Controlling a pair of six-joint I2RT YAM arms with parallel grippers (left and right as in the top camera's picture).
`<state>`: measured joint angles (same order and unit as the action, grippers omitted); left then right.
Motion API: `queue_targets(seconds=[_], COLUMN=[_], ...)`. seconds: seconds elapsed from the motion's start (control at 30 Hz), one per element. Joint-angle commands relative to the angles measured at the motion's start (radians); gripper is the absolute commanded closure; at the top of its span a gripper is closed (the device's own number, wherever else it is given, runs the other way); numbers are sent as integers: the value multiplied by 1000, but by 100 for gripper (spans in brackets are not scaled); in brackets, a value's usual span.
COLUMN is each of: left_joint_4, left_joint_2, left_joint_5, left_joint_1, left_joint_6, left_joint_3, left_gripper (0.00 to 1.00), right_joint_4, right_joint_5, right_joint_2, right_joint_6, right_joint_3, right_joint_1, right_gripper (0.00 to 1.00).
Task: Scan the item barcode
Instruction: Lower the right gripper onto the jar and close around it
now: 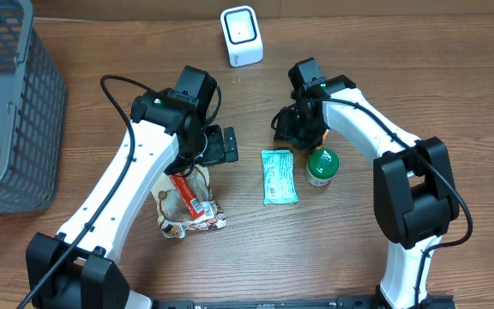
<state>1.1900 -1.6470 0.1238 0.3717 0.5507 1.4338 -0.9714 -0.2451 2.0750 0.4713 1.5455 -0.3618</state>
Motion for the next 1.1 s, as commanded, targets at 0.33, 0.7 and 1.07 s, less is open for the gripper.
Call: queue_targets(seconds=[0.33, 0.7, 1.07], left_joint_4=[3, 3, 3], left_joint_2=[0, 0, 0], left_joint_5=[3, 3, 3], left_joint_1=[2, 2, 2], left_joint_6=[14, 14, 14], left_joint_3=[6, 6, 6], left_gripper=[0, 0, 0], right_joint_4=[-171, -372, -446], right_joint_5=[45, 237, 327], right_joint_2=[-92, -198, -198], right_joint_6=[-83, -23, 110], right_joint_3=[53, 162, 87], right_joint_1=[-3, 0, 10], right_gripper=[48, 10, 0])
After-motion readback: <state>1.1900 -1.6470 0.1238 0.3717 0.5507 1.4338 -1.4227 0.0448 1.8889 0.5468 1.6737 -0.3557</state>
